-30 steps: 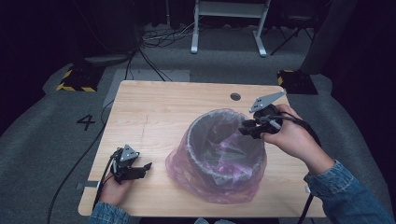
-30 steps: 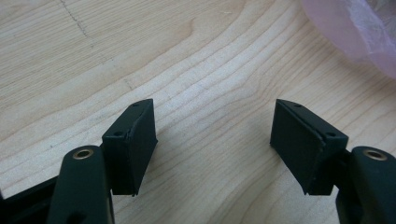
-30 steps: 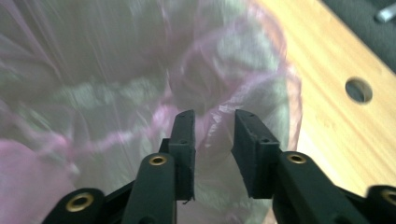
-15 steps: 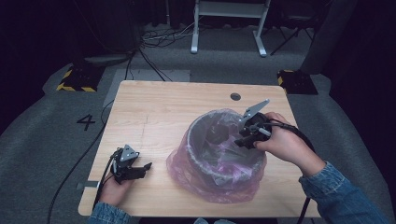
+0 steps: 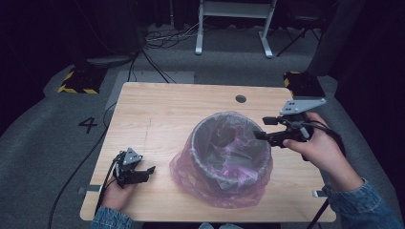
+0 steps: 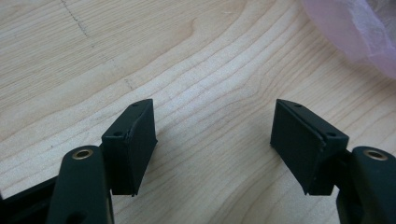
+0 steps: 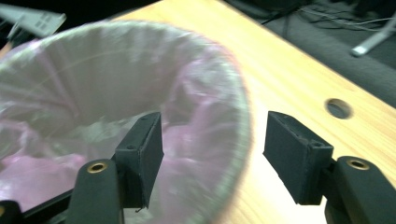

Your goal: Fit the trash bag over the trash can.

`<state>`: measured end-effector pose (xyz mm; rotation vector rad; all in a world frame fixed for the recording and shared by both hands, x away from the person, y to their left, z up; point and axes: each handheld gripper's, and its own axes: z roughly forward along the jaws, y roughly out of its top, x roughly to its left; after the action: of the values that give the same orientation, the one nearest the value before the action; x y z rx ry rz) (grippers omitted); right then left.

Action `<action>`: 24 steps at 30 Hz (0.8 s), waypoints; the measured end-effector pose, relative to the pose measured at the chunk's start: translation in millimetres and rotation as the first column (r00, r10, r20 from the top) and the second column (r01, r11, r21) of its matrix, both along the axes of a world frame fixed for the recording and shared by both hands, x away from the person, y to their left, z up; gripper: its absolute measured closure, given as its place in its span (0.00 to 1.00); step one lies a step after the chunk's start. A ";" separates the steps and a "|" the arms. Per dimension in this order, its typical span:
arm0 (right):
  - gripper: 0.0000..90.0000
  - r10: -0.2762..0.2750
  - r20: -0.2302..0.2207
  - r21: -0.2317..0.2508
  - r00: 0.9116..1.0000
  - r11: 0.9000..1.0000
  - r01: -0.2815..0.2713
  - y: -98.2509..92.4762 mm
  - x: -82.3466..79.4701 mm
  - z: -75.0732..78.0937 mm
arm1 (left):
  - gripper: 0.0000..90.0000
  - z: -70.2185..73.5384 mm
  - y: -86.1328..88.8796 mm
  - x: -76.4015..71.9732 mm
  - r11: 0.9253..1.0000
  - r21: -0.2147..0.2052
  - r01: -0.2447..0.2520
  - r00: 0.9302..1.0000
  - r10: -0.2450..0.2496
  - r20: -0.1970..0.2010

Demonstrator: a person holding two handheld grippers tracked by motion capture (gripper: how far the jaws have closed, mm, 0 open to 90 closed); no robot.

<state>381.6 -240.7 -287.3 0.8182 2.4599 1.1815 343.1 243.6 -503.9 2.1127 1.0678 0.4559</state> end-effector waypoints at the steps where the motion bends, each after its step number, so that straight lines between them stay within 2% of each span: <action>1: 0.41 -0.023 0.002 0.012 1.000 1.000 0.023 -6.3 0.5 0.0 | 0.34 0.0 0.0 0.0 1.000 0.000 0.000 1.000 0.000 0.000; 7: 0.41 -0.131 0.008 0.038 0.991 0.991 0.130 -39.9 4.6 -11.3 | 0.34 0.1 0.2 0.0 1.000 0.002 -0.002 1.000 0.002 0.000; 9: 0.40 -0.170 0.006 0.045 0.985 0.985 0.169 -50.7 4.9 -16.2 | 0.34 0.0 0.0 -0.1 1.000 -0.002 -0.009 1.000 0.009 -0.001; 13: 0.40 -0.259 0.006 0.010 0.966 0.966 0.259 -73.4 3.5 -28.2 | 0.33 0.0 0.3 0.7 1.000 0.000 -0.010 1.000 0.010 0.000; 17: 0.39 -0.302 -0.003 0.007 0.953 0.953 0.302 -92.2 1.3 -39.5 | 0.32 0.0 4.5 0.9 1.000 0.001 0.015 1.000 -0.015 -0.003; 20: 0.36 -0.308 -0.003 0.002 0.951 0.951 0.308 -102.7 -0.9 -47.5 | 0.32 -0.2 10.5 -0.7 1.000 0.002 0.026 1.000 -0.026 0.000; 24: 0.35 -0.318 -0.010 0.003 0.948 0.948 0.318 -116.0 -6.5 -58.2 | 0.30 -0.4 16.2 -4.8 1.000 -0.004 0.011 1.000 -0.011 -0.007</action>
<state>375.0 -356.7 -345.5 1.1714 2.2220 1.0648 338.3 259.8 -504.4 2.1167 1.0601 0.4411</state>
